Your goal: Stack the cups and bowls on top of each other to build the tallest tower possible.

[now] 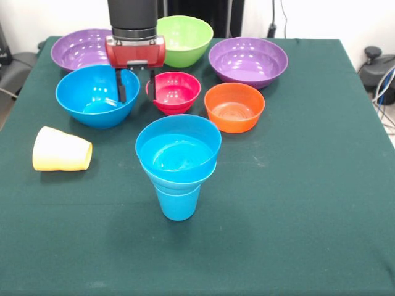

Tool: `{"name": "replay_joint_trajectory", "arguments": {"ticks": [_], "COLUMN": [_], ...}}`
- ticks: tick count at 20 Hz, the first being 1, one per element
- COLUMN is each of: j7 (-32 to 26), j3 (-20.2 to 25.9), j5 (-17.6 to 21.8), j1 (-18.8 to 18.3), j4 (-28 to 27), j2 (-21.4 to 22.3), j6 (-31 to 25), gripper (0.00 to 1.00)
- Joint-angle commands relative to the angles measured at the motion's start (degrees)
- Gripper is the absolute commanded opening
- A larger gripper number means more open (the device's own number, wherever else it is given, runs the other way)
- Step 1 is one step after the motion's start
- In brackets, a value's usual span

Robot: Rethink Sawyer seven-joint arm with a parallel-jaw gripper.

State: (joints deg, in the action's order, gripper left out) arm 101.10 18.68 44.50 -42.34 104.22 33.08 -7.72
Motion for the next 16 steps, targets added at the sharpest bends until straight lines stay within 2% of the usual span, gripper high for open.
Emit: {"name": "replay_joint_trajectory", "arguments": {"ticks": [1,8,16], "j7": [-5.42,-4.02,-5.37], "j3": [4.69,2.54,2.55], "j5": [3.26,4.70,5.19], "j1": [0.87,1.99,1.26], "j4": [-4.47,-5.75,-7.32], "j2": [-3.18,-4.38,-5.36], "j6": [-5.61,-3.56,-4.37], "gripper": [1.00,1.00,1.00]}}
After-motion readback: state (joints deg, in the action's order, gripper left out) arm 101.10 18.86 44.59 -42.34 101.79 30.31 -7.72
